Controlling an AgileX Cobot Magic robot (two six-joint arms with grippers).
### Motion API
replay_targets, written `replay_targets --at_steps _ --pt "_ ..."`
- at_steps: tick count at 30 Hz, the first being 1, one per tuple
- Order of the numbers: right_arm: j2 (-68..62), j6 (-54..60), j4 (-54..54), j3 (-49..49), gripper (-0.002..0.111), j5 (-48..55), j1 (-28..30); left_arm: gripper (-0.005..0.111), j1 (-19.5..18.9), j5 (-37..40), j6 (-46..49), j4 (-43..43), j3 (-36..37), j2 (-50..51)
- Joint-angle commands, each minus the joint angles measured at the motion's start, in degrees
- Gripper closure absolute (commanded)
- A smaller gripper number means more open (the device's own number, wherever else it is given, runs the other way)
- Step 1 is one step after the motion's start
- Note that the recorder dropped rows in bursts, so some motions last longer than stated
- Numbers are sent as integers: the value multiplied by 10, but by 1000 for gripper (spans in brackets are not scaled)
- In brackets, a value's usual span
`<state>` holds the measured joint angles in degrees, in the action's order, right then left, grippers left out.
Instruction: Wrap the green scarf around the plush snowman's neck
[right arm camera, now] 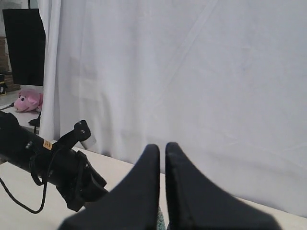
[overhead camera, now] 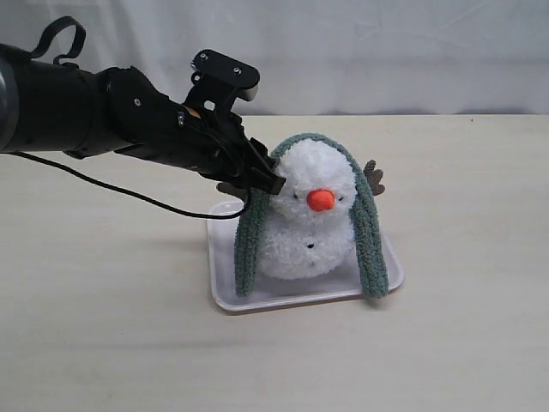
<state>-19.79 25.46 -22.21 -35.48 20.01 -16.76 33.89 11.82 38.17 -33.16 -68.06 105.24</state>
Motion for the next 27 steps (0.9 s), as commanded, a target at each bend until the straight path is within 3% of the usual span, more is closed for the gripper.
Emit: replay_targets --at_steps 1,13,24,27 --pt "2 -2 4 2 104 -3 -1 65 1 16 -5 -5 -3 8" --pt "2 -2 4 2 104 0 -1 65 1 3 -5 1 -3 17" --pt "2 -8 4 2 104 0 -1 65 1 -134 -6 -14 -3 -31" --pt "2 -15 4 2 104 0 -1 72 1 -107 -8 -23 -30 -29"
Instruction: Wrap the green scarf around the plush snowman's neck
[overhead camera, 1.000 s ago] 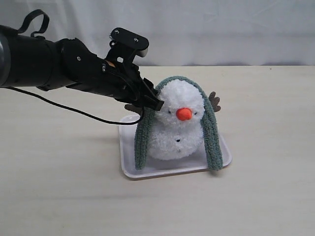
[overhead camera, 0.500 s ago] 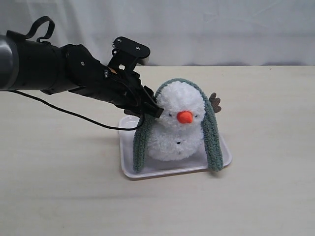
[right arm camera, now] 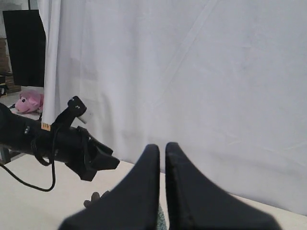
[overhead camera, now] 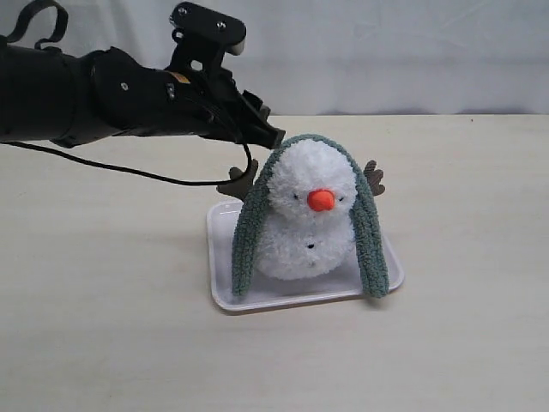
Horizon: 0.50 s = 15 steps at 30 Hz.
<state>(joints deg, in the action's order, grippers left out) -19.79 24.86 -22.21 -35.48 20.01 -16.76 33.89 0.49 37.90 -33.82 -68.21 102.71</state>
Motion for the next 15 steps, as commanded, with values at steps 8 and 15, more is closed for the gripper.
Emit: replay_targets --at_steps 8,15 --pt "2 -28 4 2 104 0 -1 105 1 240 4 -13 -191 47" --pt "2 -28 4 2 104 5 -1 107 33 272 14 57 -228 107"
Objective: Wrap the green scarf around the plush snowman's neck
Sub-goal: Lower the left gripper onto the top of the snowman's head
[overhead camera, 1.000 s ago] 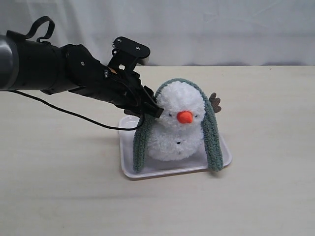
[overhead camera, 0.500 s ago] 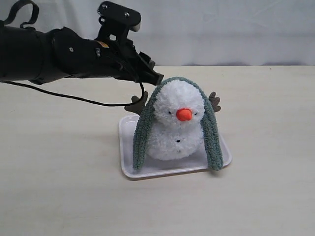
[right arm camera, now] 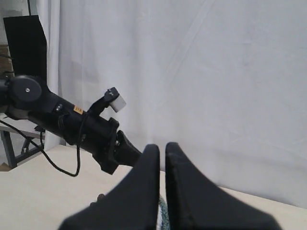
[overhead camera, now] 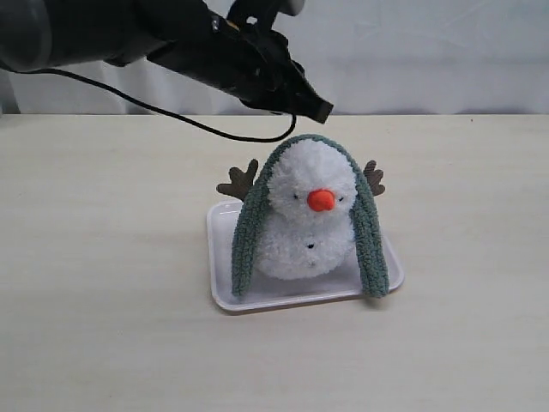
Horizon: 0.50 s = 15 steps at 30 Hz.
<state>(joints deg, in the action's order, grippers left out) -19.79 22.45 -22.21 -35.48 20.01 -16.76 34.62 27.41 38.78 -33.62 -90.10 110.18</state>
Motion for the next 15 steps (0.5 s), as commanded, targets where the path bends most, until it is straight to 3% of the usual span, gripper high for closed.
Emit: replay_targets --at_steps 1,9,15 --pt "2 -3 4 2 104 6 -1 107 34 -5 5 73 -9 39" --pt "2 -3 4 2 104 11 -1 107 55 -72 4 108 -9 64" --pt "2 -3 7 2 104 11 -1 107 53 1 0 223 -9 64"
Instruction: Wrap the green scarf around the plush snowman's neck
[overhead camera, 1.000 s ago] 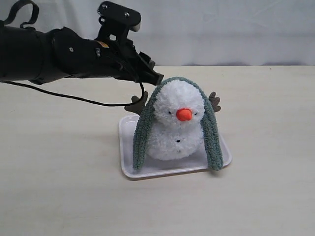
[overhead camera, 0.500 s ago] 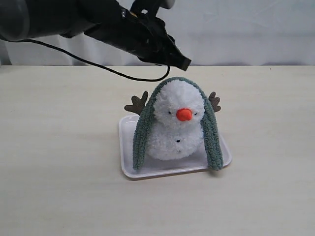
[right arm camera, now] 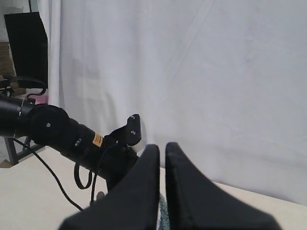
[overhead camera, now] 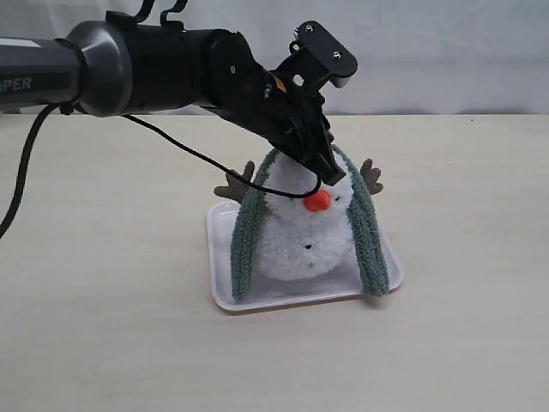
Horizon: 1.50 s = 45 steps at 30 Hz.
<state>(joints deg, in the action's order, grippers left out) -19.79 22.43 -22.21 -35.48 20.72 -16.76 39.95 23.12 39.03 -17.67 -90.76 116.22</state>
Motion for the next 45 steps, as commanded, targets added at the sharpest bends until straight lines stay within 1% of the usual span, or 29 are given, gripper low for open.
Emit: replay_targets --at_steps 1,2,4,9,13,17,20,23,27,32,36,39,41,42,44,45 --pt "2 -3 7 2 104 4 -1 107 -1 66 -16 99 -3 4" --pt "2 -3 7 2 104 4 -1 107 -1 84 -32 133 -3 4" --pt "2 -3 7 2 104 4 -1 107 -1 105 -35 155 -3 4" --pt "2 -3 7 2 104 5 -1 107 -1 144 -14 153 -3 4" --pt "2 -3 7 2 104 5 -1 107 -1 147 -14 153 -3 4" --pt "2 -3 7 2 104 5 -1 106 -1 125 -23 150 -3 4" --pt "2 -3 7 2 104 5 -1 99 0 98 -47 145 -3 4" --pt "2 -3 7 2 104 5 -1 89 0 74 -62 125 -3 4" --pt "2 -3 7 2 104 5 -1 78 0 67 -88 124 -3 -10" --pt "2 -3 8 2 104 5 -1 68 -2 104 -93 128 -3 -58" --pt "2 -3 8 2 104 5 -1 66 -9 151 -93 132 -3 -98" --pt "2 -2 9 2 104 8 -1 66 -21 199 -93 142 -3 -116" --pt "2 -2 18 2 104 12 -1 66 -33 262 -93 141 -3 -119" --pt "2 -2 20 2 104 12 -1 66 -34 281 -93 141 2 -119" --pt "2 -2 21 2 104 15 -1 66 -37 277 -92 139 19 -119" --pt "2 -2 21 2 104 18 -1 66 -37 252 -88 140 32 -119"
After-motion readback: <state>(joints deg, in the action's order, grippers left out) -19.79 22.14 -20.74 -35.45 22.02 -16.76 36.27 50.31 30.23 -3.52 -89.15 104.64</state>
